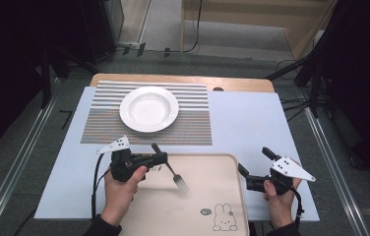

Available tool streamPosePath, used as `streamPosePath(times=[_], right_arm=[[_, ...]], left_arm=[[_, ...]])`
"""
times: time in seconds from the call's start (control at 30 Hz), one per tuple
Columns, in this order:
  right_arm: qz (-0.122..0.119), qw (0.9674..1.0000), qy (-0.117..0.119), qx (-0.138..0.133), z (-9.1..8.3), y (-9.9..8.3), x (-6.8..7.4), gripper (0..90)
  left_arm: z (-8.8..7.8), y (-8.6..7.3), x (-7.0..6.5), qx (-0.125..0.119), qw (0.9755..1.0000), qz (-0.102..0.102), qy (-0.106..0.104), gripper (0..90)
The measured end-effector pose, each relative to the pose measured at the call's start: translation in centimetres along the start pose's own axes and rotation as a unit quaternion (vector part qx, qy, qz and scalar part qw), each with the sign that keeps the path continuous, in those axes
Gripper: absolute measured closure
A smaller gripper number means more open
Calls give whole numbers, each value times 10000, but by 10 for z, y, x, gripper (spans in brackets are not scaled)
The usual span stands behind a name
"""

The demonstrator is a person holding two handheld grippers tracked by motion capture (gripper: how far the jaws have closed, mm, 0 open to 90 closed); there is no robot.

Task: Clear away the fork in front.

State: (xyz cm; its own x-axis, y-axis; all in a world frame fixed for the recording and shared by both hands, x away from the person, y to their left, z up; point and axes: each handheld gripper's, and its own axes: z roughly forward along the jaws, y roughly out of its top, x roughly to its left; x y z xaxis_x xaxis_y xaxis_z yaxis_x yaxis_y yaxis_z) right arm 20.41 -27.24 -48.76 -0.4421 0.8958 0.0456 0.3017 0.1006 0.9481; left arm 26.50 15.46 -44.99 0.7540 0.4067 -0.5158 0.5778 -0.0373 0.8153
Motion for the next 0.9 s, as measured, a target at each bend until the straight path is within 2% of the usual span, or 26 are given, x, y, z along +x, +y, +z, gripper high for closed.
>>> streamPosePath(times=[0.17, 0.4, 0.9], right_arm=[[33, 9999, -113, 31, -6, -5, -7, 0], [-9, 9997, -219, 55, -13, -9, -15, 0], [211, 9987, -459, -21, -33, -19, -35, 0]], left_arm=[[-8, -2, 3, -16, 10000, -94, 1, 871], [-19, -4, 5, 12, 9999, -118, 76, 872], [-41, -12, 12, 55, 9996, -280, 34, 872]])
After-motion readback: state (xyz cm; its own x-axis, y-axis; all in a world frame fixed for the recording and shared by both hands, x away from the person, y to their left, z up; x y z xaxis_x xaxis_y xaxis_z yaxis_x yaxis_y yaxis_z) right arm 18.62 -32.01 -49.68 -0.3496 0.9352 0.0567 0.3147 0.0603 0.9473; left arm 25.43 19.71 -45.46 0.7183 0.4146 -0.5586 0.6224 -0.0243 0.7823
